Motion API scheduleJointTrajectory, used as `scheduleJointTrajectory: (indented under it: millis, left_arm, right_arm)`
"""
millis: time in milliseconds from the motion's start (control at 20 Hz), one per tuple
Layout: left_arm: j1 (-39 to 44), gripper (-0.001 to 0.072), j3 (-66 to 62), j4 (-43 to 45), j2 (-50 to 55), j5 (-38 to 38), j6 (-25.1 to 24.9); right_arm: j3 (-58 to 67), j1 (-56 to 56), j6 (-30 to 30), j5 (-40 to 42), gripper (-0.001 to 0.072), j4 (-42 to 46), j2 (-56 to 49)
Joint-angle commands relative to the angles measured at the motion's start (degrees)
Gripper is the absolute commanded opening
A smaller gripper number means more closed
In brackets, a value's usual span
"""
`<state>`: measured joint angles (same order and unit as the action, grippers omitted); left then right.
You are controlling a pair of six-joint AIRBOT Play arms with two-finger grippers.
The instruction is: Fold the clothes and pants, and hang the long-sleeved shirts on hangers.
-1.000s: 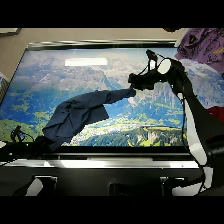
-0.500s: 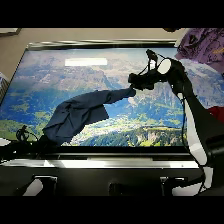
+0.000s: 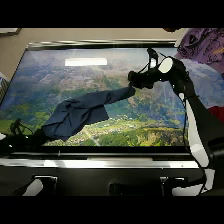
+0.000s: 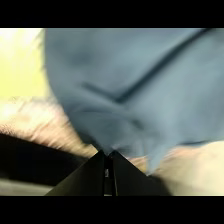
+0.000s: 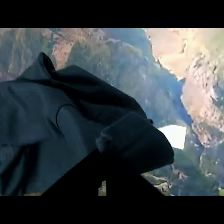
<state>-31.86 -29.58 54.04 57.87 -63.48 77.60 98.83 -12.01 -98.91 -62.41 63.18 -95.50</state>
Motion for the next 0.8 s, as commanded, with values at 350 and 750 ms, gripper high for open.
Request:
scheduleJointTrajectory:
  millis: [350, 750]
  left_arm:
    - [0.3, 0.0013, -67.2, 10.1, -2.1, -1.5, 10.5]
    - [0.3, 0.0014, -79.9, 26.2, -15.7, -3.2, 13.1]
  right_arm:
    - [14.5, 3.6, -11.3, 9.7, 0.0034, 22.6, 17.3]
    - [15.6, 3.7, -10.1, 3.5, 0.0034, 31.8, 40.5]
